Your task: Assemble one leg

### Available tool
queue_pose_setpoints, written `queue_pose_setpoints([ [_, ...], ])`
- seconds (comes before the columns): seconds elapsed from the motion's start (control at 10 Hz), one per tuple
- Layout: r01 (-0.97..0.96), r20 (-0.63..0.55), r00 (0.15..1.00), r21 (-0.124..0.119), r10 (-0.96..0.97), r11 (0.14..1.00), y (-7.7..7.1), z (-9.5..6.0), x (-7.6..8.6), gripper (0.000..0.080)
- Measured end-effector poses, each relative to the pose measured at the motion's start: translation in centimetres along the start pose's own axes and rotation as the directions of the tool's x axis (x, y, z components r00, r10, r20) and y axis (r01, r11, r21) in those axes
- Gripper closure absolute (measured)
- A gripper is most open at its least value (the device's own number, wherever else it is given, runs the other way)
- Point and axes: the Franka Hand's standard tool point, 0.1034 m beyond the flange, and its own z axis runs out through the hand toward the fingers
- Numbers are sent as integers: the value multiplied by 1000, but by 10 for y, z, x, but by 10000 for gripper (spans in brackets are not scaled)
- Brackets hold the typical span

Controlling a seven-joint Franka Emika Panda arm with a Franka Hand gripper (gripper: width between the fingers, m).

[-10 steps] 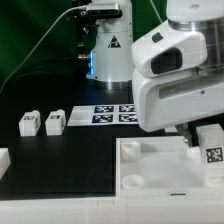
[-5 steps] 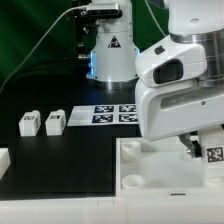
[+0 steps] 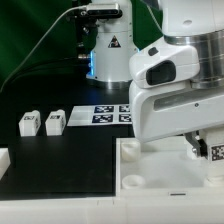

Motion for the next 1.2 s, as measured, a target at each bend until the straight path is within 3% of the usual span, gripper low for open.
queue_pose_setpoints([
  [0.2,-128,2,992,8,128,992,6,2,4,500],
  [0.4,-443,15,896,11,443,896,5,2,5,505],
  [0.6,-776,50,631,33,775,630,8,3,6,505],
  [0.7,-847,55,532,28,845,532,7,3,6,505],
  [1.2,-994,66,110,9,992,110,2,4,7,505],
])
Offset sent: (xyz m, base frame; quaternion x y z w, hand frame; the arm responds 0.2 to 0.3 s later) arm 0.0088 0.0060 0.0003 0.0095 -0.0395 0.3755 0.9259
